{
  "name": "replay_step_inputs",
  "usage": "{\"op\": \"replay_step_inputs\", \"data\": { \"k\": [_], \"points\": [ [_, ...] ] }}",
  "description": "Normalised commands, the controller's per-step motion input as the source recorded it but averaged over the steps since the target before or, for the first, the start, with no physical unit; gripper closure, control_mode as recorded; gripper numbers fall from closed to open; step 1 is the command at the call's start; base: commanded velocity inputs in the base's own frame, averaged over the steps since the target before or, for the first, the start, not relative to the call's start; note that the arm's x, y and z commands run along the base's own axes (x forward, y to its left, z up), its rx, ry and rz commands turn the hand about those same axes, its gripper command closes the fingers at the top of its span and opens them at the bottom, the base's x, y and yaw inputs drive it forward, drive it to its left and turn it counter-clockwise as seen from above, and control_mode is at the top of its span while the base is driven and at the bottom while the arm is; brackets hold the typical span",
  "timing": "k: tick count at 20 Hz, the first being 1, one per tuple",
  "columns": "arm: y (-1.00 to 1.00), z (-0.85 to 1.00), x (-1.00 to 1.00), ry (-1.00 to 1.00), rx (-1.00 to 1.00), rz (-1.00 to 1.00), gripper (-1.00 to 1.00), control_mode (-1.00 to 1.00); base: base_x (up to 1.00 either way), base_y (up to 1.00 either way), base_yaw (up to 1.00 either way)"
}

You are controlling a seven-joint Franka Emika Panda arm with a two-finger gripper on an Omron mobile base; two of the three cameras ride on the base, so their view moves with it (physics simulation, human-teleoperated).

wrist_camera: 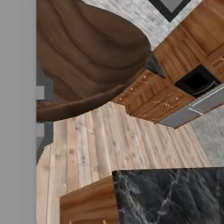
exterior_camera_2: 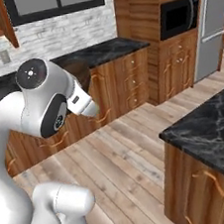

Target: Pick up the bowls from the cabinet and place each bowl in front of a stool on the dining counter.

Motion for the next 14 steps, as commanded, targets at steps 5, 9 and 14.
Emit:
{"op": "replay_step_inputs", "data": {
  "k": [5,9,14],
  "points": [
    [0.0,0.0,0.0,0.0,0.0,0.0,1.0,1.0,-0.46,-0.8,-0.41],
    [0.0,0.0,0.0,0.0,0.0,0.0,1.0,1.0,-0.14,-0.16,-0.39],
    [0.0,0.0,0.0,0.0,0.0,0.0,1.0,1.0,0.0,0.14,-0.38]
  ]
}}
